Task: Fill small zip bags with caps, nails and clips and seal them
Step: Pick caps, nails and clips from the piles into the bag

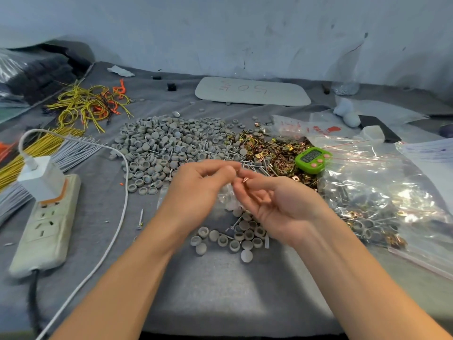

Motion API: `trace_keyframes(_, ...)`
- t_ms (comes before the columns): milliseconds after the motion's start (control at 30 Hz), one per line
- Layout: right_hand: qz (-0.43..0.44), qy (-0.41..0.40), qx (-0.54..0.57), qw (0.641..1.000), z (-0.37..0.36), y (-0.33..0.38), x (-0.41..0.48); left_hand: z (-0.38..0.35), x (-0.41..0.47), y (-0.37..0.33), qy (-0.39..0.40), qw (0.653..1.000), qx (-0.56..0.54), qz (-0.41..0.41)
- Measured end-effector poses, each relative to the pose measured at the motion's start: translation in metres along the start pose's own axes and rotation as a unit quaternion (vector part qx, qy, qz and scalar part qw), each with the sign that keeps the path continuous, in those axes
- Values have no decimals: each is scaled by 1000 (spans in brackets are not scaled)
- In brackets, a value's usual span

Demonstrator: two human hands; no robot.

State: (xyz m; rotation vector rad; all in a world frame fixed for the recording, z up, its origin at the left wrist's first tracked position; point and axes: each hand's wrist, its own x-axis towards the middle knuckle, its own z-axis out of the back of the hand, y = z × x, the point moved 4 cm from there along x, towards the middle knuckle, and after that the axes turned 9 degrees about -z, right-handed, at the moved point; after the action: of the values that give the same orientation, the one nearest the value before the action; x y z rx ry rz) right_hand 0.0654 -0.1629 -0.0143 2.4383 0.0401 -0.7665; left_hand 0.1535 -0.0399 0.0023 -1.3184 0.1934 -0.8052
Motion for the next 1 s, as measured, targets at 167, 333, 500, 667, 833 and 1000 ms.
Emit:
trace_keyframes(167, 88, -85, -74, 990, 14, 16, 2, 5, 5, 14, 131, 938, 321, 29)
trace_keyframes(333, 126, -143, -164, 968, 24, 21, 7, -14, 12, 23, 183, 904, 384, 53)
trace_keyframes(500, 155, -191, -354, 903, 20, 23, 7, -10, 10, 22, 239, 890, 389, 5)
trace_keyframes(667, 174, -200, -418, 869, 17, 23, 7, -10, 4, 16, 261, 892, 369, 2)
trace_keyframes(833, 175, -212, -477, 835, 16, 19, 9, -5, 2, 15, 227, 890, 396, -13)
trace_keyframes(1000, 200, -244, -509, 801, 19, 24, 10, -8, 7, 15, 152, 905, 396, -37)
